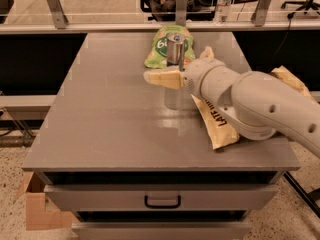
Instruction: Move redbull can near green rice chip bag
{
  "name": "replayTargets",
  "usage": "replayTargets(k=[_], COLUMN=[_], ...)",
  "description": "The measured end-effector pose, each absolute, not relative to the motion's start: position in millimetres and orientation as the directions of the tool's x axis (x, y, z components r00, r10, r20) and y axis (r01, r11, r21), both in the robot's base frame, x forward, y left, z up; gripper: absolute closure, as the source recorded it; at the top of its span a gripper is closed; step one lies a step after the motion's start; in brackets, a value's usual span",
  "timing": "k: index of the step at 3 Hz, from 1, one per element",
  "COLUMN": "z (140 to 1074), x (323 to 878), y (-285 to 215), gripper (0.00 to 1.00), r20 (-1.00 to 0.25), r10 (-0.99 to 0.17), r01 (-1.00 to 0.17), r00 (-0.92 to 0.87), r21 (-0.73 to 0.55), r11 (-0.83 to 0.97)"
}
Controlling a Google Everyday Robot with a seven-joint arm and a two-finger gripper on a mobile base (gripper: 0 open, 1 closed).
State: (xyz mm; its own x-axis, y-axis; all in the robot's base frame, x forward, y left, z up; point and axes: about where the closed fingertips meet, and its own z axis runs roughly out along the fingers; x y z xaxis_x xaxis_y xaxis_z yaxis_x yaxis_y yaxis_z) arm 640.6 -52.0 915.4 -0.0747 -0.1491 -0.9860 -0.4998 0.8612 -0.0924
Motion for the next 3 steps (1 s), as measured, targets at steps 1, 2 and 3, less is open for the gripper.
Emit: replayTargets(k=[1,2,3], z=[924.2,911.6,911.9], x=[580.2,521.7,512.9], y=[-55.8,-61.3,-76.6], gripper=[0.00,0.00,0.00], r20=[-0.982,-0.966,-0.964], r10=[-0.135,-0.137,-0.139], r01=[-0.497,-0.485,-0.459], r00=[-0.135,-0.218,-0.226], r21=[-0.051,-0.015,-0.020], r11=[0.866,0.875,0.888])
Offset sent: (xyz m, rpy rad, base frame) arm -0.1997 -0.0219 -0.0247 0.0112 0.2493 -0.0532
